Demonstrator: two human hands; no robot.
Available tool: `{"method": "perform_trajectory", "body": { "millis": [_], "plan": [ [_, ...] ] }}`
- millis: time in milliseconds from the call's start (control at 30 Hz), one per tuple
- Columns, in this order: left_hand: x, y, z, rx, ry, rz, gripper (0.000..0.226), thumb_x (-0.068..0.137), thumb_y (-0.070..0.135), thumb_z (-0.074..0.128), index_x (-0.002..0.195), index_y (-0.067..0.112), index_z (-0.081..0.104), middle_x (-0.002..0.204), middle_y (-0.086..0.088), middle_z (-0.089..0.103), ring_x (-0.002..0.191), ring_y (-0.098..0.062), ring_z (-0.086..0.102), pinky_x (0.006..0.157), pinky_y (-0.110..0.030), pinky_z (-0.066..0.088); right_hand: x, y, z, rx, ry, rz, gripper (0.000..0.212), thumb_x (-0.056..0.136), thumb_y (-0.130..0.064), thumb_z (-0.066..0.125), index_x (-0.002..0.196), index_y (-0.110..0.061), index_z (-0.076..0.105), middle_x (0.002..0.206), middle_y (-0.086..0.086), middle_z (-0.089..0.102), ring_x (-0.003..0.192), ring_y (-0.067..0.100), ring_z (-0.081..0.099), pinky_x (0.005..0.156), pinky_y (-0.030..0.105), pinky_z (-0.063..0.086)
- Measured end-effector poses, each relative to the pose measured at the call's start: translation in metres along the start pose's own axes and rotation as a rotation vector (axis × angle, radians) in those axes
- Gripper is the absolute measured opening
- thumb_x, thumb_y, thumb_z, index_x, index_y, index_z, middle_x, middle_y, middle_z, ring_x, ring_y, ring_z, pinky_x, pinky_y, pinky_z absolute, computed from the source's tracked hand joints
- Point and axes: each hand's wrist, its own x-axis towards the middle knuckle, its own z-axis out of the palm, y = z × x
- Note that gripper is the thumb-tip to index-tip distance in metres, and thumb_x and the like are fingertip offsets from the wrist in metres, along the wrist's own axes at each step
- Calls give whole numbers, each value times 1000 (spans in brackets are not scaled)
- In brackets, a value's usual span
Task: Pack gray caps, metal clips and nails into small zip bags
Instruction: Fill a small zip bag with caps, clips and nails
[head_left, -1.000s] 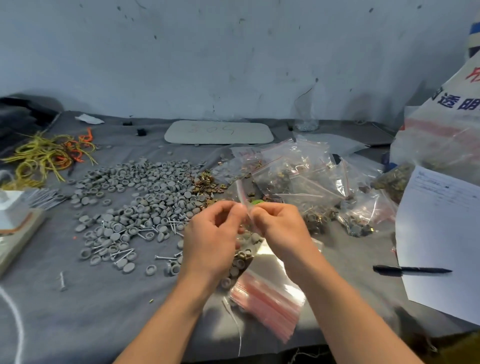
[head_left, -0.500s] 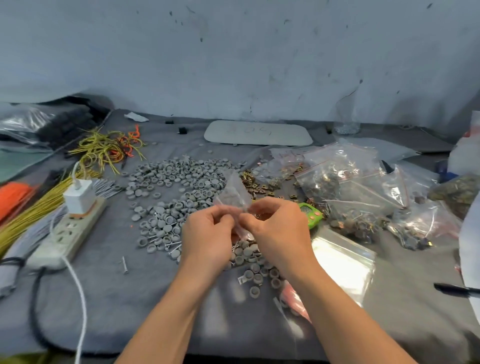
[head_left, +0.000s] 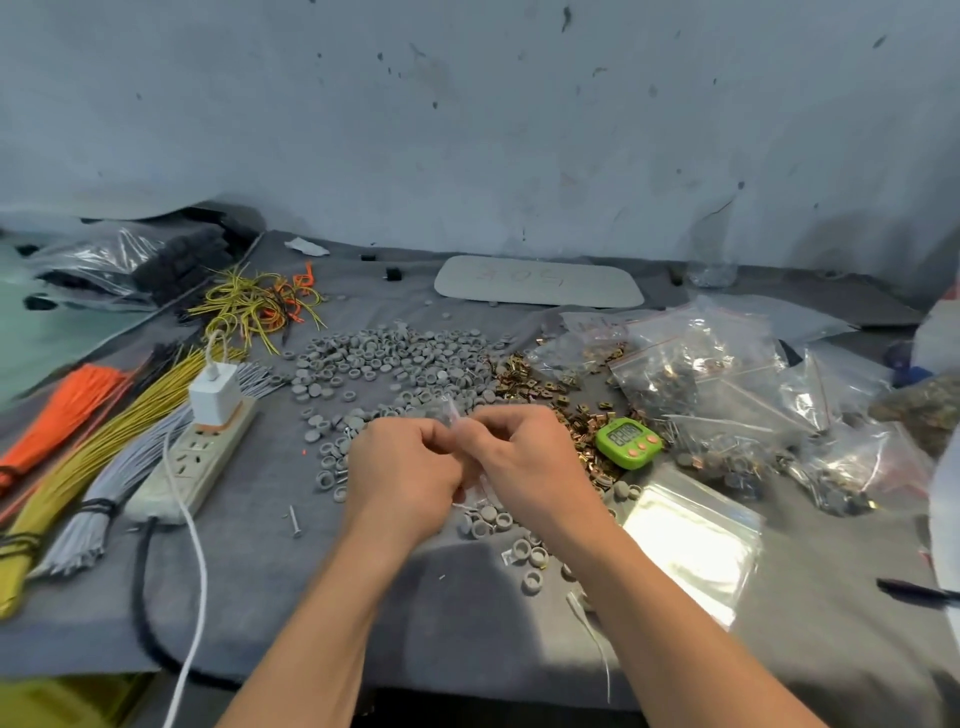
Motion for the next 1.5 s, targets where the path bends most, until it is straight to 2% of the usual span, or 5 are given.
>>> {"method": "perform_trajectory", "body": {
  "millis": [200,567,867,1233,1500],
  "plan": [
    [-6,1,-1,-52,-118,68,34,74,4,84,50,26,71,48,-3,66,37,-11,58,39,-18,40,-3,2,-6,-7,-34,107,30,91,-13,59,69,3,68,65,23,66,55,18,51,57,34,42],
    [-12,-13,-24,-576,-520,75,34,71,15,79,55,22,50,56,1,35,54,-11,29,57,-24,26,-5,-1,-12,-329,-142,-114,43,99,-24,59,60,-10,50,49,-6,41,48,9,33,47,21,30],
    [-7,-15,-34,-340,-286,18,47,77,-12,74,49,21,55,49,8,41,48,-5,32,49,-20,29,2,-9,11,-632,-82,-169,37,97,-18,59,61,-17,47,56,-4,48,57,16,42,53,27,28],
    [-5,-21,-40,234,379,2,12,76,36,76,76,39,64,61,21,64,58,-4,59,58,-29,46,16,5,26,-842,157,-89,47,90,-42,70,59,-22,41,50,-10,46,51,11,46,53,28,31],
    [-9,-20,-17,274,302,256,28,86,22,78,103,39,64,78,9,74,74,-21,68,67,-35,54,22,27,49,21,-132,-55,32,94,-3,60,74,-25,73,62,-13,65,59,2,54,57,25,44]
  ]
}}
